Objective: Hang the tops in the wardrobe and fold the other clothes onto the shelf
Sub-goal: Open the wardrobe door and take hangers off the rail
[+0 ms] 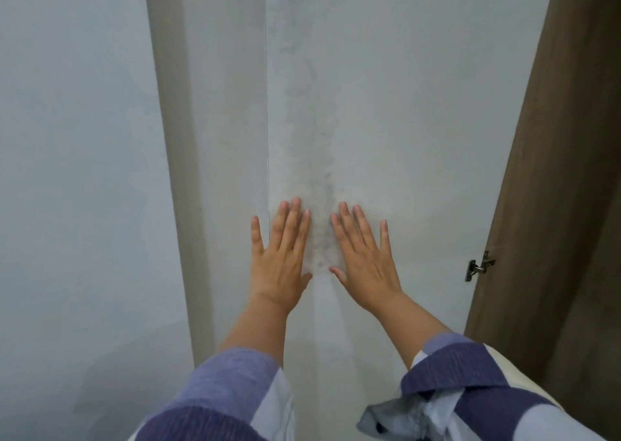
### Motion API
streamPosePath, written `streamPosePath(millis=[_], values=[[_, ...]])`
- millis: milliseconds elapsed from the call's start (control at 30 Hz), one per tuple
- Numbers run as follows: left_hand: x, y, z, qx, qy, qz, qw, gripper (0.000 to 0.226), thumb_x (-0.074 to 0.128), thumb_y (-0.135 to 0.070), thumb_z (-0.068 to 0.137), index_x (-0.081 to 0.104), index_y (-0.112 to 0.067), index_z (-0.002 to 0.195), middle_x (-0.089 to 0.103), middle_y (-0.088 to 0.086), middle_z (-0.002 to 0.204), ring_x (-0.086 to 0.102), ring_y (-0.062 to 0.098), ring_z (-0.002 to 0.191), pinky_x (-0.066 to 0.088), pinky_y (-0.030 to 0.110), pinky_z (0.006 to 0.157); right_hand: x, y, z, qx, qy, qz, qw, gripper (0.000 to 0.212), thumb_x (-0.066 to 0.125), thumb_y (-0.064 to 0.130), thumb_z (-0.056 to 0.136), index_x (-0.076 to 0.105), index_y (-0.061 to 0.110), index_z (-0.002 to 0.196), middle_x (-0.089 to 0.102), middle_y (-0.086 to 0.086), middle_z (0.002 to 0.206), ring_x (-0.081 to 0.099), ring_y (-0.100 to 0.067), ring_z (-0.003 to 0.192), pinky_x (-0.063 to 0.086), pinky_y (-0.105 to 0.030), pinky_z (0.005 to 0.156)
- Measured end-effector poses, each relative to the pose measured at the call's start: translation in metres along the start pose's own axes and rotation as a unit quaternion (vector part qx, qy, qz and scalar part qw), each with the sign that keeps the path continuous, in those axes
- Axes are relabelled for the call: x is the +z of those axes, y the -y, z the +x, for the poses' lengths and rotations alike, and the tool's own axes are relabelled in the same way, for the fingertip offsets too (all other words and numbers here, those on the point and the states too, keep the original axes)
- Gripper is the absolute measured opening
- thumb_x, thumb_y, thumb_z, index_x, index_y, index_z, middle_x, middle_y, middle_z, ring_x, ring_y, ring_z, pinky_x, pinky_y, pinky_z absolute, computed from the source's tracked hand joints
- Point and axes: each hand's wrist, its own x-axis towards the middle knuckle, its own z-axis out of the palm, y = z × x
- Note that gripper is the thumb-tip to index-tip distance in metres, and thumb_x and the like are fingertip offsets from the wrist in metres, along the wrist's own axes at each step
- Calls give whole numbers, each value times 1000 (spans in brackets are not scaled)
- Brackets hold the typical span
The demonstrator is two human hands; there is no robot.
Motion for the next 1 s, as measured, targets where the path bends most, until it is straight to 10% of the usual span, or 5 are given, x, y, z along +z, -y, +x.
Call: streamPosePath(millis=[400,600,833,1000], values=[[23,8,25,25,27,-19,999,119,50,-71,79,-34,-15,142,-45,7,146,-36,26,138,-13,67,107,19,-6,20,-13,43,-21,999,110,72,47,75,-1,19,151,-6,-4,160,-8,-24,147,9,-62,111],[8,2,37,34,-113,-67,991,68,27,-46,92,24,-8,149,16,7,159,11,22,146,10,66,110,-8,-37,18,-65,10,-15,998,91,71,28,78,18,14,151,14,-4,160,13,-19,147,23,-56,112],[-53,-70,102,150,-245,-157,945,59,37,-33,88,39,-10,142,25,6,157,19,23,145,7,67,110,-75,-148,11,41,4,-139,989,83,71,33,79,30,10,147,26,-8,156,29,-26,142,24,-54,109],[-106,-160,150,208,-285,-240,904,57,34,-33,88,45,-11,139,29,7,155,24,23,144,17,61,112,-146,-237,-7,127,27,-231,964,72,41,43,95,4,19,152,-8,-2,160,-8,-20,147,-2,-53,117]])
